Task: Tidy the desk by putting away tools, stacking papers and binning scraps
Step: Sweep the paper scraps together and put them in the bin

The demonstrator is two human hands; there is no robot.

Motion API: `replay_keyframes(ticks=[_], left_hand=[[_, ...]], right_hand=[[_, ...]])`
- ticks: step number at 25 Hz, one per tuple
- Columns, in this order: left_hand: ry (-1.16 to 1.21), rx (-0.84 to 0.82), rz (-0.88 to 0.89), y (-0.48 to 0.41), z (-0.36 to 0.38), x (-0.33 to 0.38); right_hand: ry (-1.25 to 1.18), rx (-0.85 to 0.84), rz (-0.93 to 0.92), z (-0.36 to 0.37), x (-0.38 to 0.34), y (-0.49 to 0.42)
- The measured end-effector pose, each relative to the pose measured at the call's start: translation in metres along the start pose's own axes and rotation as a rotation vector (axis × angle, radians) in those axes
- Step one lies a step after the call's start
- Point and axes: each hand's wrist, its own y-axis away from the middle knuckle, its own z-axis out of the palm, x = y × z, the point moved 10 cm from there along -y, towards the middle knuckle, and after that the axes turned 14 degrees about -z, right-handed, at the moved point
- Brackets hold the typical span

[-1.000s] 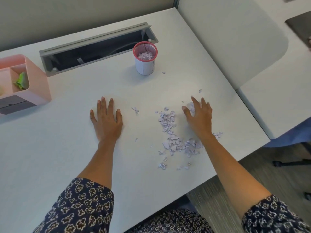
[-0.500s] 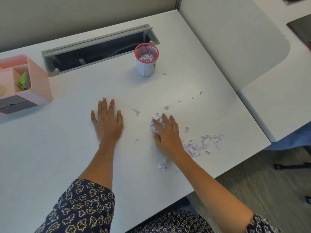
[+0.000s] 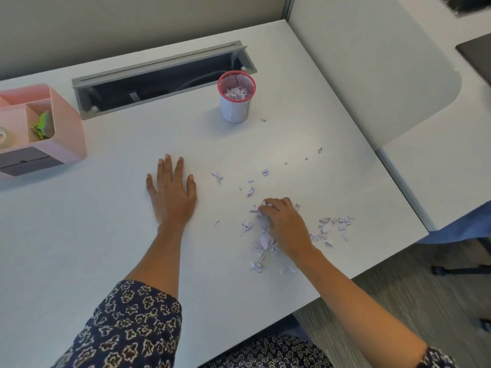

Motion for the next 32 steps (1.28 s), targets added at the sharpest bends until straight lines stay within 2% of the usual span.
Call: replay_keyframes(ticks=[6,8,11,14,16,19,21,24,27,29,32], left_hand=[[0.017,0.007,0.008,-0.001,-0.001,0.000],[0.011,0.008,0.006,-0.001,0.000,0.000],[-0.001,0.020,0.005,-0.002,0.000,0.000],[-0.004,0.026,0.006,-0.002,-0.002,0.000],[-0.008,0.024,0.007,-0.001,-0.002,0.001],[-0.019,0.025,0.003,-0.002,-0.003,0.001],[-0.029,0.020,-0.002,-0.002,-0.002,0.001],[-0.030,0.011,-0.010,-0.003,-0.001,-0.001],[-0.024,0.005,-0.009,-0.004,-0.001,0.000],[-0.018,0.002,-0.011,-0.004,-0.001,-0.001],[-0.011,0.002,-0.011,-0.004,0.000,-0.001]], right_hand=[[-0.636,0.081,0.620,-0.009,0.050,-0.019],[-0.788,0.112,0.673,-0.020,0.054,-0.040],[-0.888,0.143,0.618,-0.040,0.058,-0.087],[-0.872,0.203,0.553,-0.067,0.066,-0.142],[-0.777,0.221,0.498,-0.085,0.073,-0.181],[-0.433,0.091,0.378,-0.099,0.071,-0.237],[-0.293,0.029,0.348,-0.099,0.068,-0.264],[-0.188,-0.101,0.344,-0.082,0.066,-0.286],[-0.203,-0.170,0.305,-0.068,0.066,-0.294],[-0.213,-0.087,0.270,-0.075,0.069,-0.296],[-0.262,0.210,0.304,-0.102,0.091,-0.283]])
